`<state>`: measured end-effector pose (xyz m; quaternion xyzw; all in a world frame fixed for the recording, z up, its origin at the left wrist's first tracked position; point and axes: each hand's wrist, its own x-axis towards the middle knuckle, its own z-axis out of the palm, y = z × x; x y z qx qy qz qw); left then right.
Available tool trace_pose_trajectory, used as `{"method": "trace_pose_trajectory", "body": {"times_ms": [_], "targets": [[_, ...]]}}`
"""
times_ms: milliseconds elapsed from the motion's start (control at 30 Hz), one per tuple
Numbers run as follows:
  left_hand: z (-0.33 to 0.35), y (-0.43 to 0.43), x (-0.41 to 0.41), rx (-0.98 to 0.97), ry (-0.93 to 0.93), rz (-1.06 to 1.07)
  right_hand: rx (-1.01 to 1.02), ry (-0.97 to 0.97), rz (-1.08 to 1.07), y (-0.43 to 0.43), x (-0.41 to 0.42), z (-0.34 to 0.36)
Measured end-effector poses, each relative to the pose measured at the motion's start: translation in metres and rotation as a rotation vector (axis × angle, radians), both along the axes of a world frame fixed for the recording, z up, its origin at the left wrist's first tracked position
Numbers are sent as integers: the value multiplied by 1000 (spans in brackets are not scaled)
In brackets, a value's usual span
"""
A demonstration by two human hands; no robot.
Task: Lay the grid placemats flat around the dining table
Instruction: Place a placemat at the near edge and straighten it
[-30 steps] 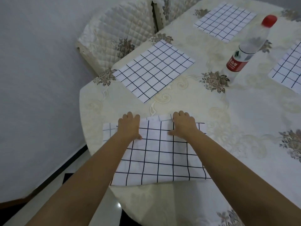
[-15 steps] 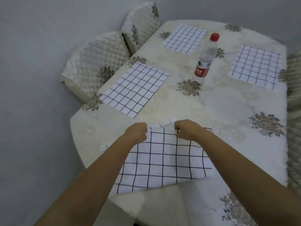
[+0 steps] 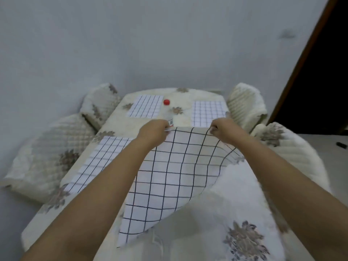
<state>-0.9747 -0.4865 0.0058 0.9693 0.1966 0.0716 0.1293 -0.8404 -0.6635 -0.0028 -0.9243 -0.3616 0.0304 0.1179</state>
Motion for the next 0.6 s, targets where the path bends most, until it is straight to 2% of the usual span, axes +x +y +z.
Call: {"method": "trace_pose_trajectory", "body": {"times_ms": [200,333,467,600], "targets": [[81,-18,44,80,-294,-6,282,-305,-159,-29,19,90],[129,-27,53,128,-487,-17,427,-436,-182,-39,22,134],[157,-38,47,174,-589,-39,515,-486,-197,-53,15,160],[162,-43,33,129,-559,-60,530,-435,-177,-71,1,166]]}}
